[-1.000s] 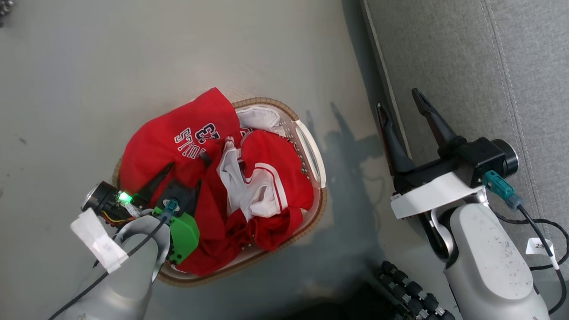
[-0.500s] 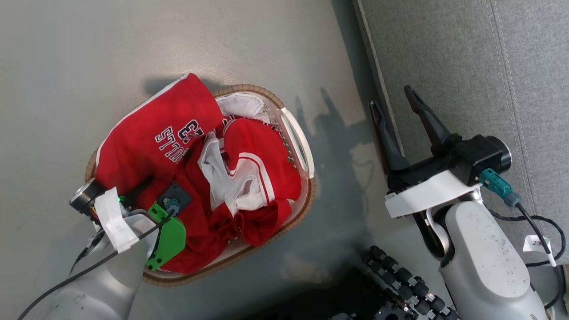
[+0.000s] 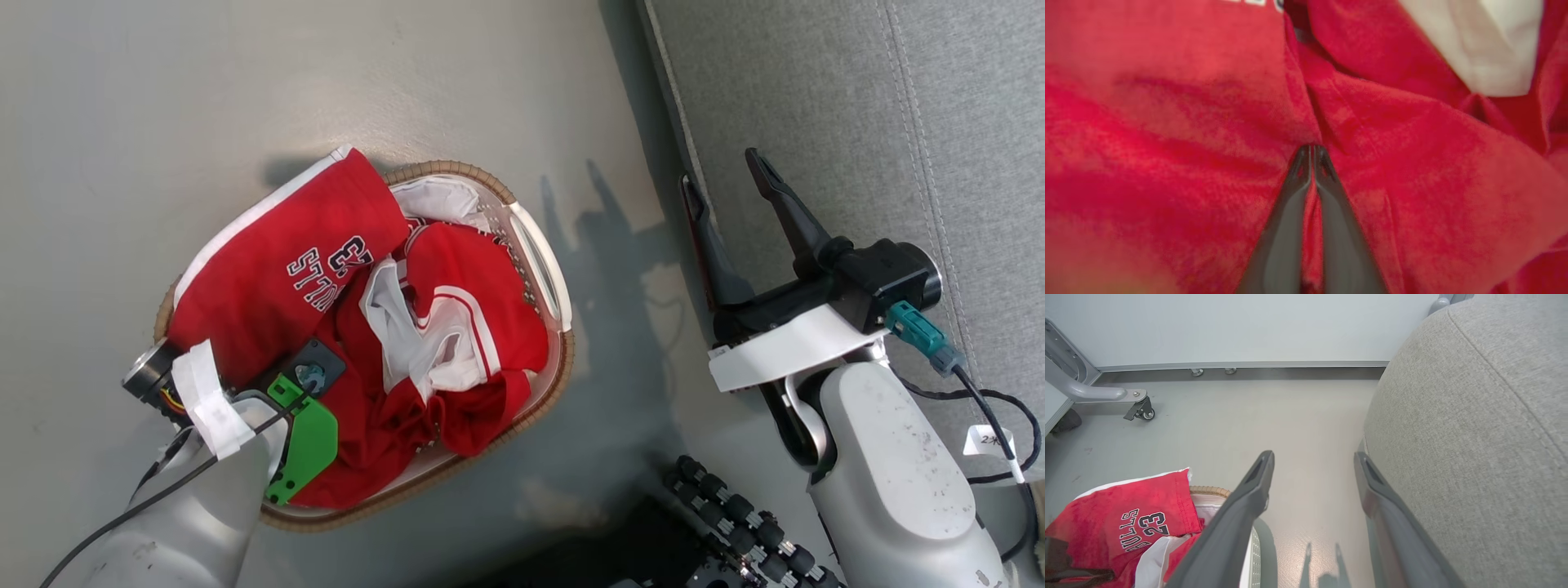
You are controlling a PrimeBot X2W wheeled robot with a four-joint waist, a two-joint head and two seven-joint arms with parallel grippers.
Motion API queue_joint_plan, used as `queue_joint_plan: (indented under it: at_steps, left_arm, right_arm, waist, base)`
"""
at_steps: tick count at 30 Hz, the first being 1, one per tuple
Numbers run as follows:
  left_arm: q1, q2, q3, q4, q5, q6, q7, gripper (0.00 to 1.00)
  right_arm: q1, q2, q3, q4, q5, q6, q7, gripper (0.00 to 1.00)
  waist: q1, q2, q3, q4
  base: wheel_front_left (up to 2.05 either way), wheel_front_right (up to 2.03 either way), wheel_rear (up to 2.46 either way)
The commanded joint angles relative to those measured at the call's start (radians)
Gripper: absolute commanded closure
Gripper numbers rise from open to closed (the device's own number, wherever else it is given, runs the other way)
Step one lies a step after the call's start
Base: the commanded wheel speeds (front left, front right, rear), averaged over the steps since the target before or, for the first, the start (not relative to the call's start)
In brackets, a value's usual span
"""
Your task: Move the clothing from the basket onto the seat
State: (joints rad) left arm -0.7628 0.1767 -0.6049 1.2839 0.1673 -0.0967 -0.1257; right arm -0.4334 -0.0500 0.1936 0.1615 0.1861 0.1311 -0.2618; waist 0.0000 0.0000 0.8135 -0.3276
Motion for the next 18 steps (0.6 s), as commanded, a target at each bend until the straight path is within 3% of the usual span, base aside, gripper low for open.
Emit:
queue_joint_plan:
  at_steps: [1,11,18]
  left_arm:
    - [0.011,-0.005,0.003,0.001,-0.016,-0.004,-0.013,1.00]
    - [0.077,-0.074,0.014,-0.020,-0.081,-0.016,-0.128,1.00]
    - [0.166,-0.108,0.030,-0.171,-0.150,-0.019,-0.140,1.00]
  right_arm:
    - [-0.004,-0.002,-0.005,0.006,-0.003,-0.001,-0.005,0.00]
    - [0.041,-0.003,-0.032,0.039,-0.031,-0.001,-0.005,0.00]
    - [0.088,-0.003,-0.059,0.065,-0.079,-0.001,-0.005,0.00]
  waist:
    - [0.0000,0.0000,-0.023,0.005]
    - [0.0000,0.0000,-0.176,0.046]
    - [0.0000,0.0000,-0.320,0.104]
  base:
    - [0.00,0.00,0.00]
    - [0.00,0.00,0.00]
    - [0.00,0.00,0.00]
